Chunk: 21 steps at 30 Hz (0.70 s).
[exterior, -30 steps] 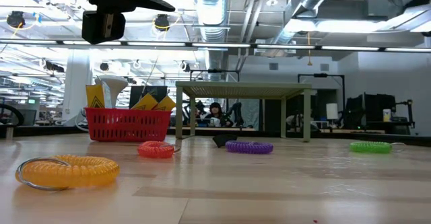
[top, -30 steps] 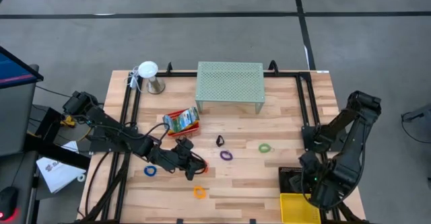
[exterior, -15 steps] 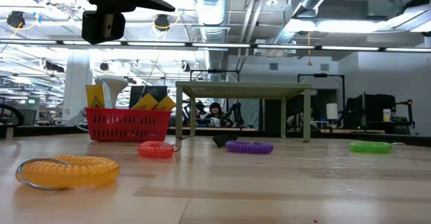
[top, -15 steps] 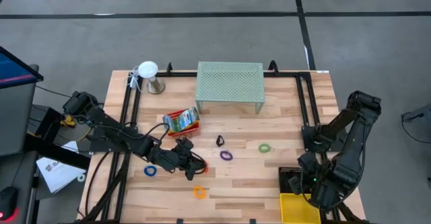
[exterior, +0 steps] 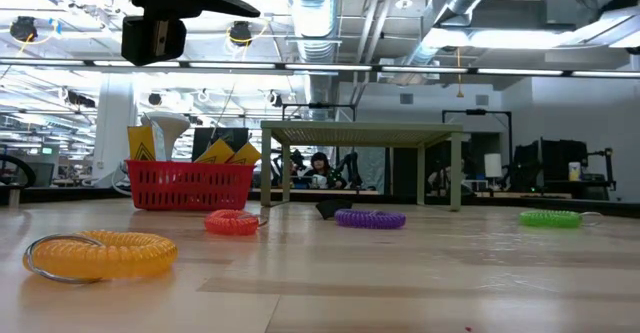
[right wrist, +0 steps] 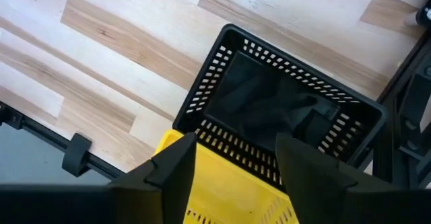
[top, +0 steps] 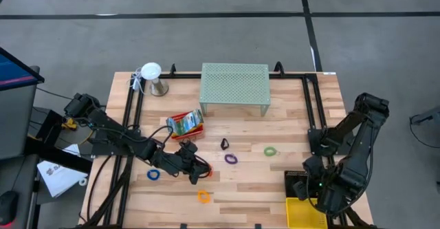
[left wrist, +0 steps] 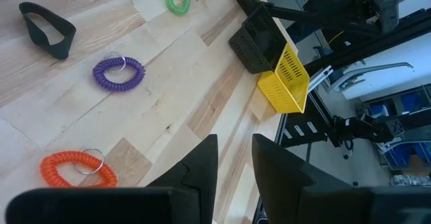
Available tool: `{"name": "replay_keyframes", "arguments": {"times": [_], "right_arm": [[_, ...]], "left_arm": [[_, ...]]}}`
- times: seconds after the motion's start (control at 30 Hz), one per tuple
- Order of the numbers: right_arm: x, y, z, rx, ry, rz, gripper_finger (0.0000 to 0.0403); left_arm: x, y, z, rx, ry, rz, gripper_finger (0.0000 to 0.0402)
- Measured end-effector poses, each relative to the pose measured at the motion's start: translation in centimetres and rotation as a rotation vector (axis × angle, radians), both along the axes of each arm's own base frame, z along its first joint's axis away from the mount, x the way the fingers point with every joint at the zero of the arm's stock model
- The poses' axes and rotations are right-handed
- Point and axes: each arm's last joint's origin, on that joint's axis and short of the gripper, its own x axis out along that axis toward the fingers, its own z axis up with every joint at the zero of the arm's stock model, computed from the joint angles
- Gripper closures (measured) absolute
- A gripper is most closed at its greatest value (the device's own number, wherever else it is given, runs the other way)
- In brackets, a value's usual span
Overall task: Pick & Place Office Desk Supplies
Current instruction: Put the black rubber band into the black bin
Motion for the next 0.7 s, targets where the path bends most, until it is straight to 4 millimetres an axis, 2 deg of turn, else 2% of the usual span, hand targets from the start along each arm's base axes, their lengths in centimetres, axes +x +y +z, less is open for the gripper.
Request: {"name": "replay_keyframes", "arguments": {"times": [0.23, 0.4, 0.57, 0.7], "right_arm": [[0.2, 0.4, 0.0, 0.035, -0.019, 0.010, 0.0198], [1.0, 1.9, 0.4, 0.167, -0.132, 0.080, 0.0198], [4.0, 2.1, 0.5, 0.140, -0.351, 0.062, 0.0198], [7.6, 0.3, -0.6, 0.006, -0.342, 0.076, 0.0198]], "left_arm": [[0.0, 0.0, 0.0, 0.000, 0.000, -0.001, 0.0314], [0.0, 0.0, 0.0, 0.001, 0.000, -0.001, 0.0314], [0.0, 0.0, 0.0, 0.006, 0.000, -0.003, 0.0314], [0.0, 0.0, 0.0, 0.006, 0.000, -0.003, 0.0314]]}}
